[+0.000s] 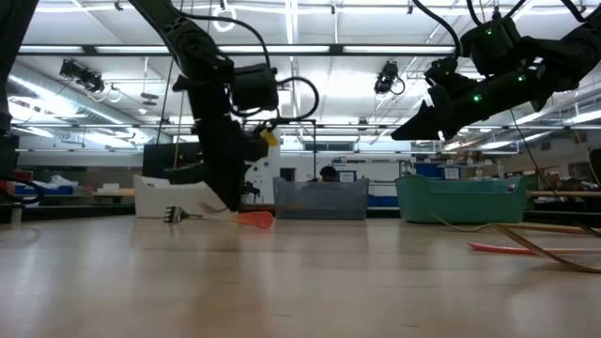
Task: Sort silverware by color (type)
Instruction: Put the gold fork into the black bin
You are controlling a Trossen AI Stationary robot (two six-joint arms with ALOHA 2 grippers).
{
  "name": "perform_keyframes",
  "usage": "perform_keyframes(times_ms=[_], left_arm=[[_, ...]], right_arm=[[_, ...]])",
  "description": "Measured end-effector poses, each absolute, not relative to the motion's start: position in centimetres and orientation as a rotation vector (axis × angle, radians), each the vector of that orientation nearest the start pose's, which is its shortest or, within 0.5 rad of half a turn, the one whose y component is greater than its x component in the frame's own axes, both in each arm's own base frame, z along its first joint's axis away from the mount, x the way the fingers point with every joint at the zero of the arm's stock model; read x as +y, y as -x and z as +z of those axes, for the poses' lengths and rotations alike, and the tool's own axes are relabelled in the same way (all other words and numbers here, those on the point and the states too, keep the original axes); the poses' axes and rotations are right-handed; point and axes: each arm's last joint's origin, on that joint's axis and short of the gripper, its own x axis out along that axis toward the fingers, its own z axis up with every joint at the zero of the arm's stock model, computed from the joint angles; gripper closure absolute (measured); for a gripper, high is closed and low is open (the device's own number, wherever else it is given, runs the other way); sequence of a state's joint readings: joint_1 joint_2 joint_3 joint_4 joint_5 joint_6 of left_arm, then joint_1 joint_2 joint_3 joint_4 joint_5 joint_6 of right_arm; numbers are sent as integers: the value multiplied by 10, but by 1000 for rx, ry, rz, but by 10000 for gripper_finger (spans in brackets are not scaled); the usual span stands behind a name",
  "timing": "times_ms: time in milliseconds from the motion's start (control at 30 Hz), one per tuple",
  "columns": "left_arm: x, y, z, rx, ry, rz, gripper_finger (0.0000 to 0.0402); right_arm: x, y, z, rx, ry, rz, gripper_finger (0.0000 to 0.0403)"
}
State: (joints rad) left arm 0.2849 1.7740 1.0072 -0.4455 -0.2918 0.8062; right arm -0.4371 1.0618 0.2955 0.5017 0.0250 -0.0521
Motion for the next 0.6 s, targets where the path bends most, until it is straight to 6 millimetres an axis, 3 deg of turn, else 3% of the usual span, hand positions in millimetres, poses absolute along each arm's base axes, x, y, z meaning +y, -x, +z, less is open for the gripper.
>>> perform_keyframes(times_ms=[600], left_arm=[[157,-335,207,962,-131,235,379]], right_arm=[[-82,-186,183,260,7,-435,312]])
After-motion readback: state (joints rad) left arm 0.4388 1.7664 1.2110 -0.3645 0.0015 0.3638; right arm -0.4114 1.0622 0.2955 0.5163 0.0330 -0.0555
